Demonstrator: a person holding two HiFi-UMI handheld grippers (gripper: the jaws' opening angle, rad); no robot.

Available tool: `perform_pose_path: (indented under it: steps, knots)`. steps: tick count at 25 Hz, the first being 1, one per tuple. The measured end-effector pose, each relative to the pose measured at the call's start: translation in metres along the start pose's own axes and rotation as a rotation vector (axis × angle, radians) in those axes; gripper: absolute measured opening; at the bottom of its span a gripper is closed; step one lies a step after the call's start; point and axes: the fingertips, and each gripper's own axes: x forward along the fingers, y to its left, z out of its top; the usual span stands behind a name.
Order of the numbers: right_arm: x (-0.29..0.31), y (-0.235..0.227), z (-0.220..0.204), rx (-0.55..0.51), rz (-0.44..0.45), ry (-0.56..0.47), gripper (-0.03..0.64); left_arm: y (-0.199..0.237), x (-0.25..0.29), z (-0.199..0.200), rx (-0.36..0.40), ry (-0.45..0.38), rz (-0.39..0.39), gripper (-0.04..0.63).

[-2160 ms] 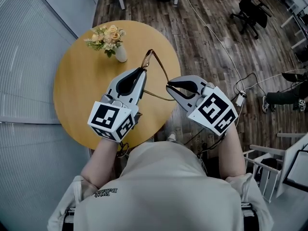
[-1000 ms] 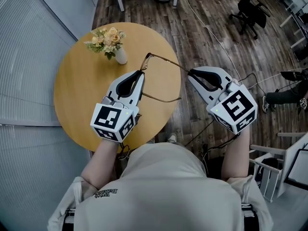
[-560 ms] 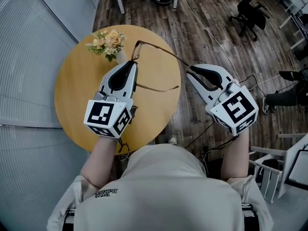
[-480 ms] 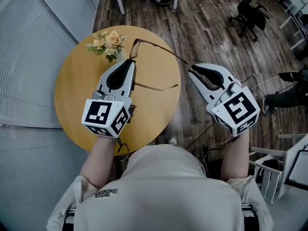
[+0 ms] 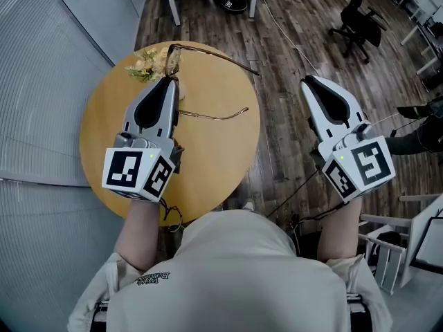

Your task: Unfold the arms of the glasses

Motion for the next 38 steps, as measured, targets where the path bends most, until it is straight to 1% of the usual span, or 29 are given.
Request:
perform_pose_path:
  steps: [5,9,12,18,27,31,38]
  knots:
    - [-0.016,-0.020,0.016,0.042,-0.090,-0.091,0.041,0.001,-0.004,0.009,0.032,-0.034,0.009,0.044]
    - [-0.030,-0.030,0.017,0.078,-0.144,-0.140,0.041,-0.004,-0.012,0.007,0.048,-0.037,0.010,0.044]
    - [-0.041,-0.035,0.014,0.095,-0.175,-0.154,0.041,-0.008,-0.017,0.000,0.069,-0.019,0.009,0.044]
    - [-0.052,-0.036,-0.005,0.074,-0.200,-0.100,0.037,-0.005,-0.025,-0.021,0.046,0.027,0.024,0.044]
    - [-0.052,-0.022,-0.044,0.084,-0.172,0.008,0.035,0.001,-0.028,-0.056,0.012,0.105,0.020,0.044]
    - [-0.053,-0.014,-0.052,0.097,-0.148,0.018,0.034,-0.003,-0.030,-0.059,0.006,0.113,0.018,0.044]
    - [-0.057,-0.009,-0.062,0.119,-0.140,0.030,0.034,-0.007,-0.035,-0.059,0.001,0.112,0.018,0.044]
